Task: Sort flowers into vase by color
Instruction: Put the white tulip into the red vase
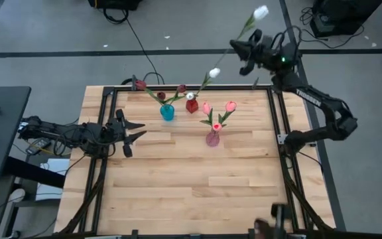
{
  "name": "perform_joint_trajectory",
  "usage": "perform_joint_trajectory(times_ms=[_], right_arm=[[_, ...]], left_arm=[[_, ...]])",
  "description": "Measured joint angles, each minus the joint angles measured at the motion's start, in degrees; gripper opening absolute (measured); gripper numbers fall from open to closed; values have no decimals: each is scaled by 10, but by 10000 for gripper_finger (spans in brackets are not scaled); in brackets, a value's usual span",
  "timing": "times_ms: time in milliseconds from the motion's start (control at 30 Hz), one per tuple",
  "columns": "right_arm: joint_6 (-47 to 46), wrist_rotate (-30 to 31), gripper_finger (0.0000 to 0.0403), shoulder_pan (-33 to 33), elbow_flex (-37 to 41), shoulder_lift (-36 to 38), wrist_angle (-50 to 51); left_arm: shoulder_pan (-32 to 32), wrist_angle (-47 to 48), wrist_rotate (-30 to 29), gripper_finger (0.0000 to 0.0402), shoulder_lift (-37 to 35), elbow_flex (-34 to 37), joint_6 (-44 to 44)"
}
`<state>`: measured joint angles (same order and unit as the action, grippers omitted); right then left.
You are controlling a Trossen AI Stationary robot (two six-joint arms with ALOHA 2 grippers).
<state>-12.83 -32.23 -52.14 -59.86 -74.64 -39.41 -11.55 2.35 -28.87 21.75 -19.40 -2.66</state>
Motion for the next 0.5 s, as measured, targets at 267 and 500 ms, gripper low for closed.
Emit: perform_joint_trajectory(times_ms=[267,500], right_arm=[[-91,-123,9,-69,-136,-172,-25],[-165,-200,9,-73,-274,-341,-21]], left_arm=[[0,-3,-11,131,0,0,4],[0,-3,-28,131,0,0,3]])
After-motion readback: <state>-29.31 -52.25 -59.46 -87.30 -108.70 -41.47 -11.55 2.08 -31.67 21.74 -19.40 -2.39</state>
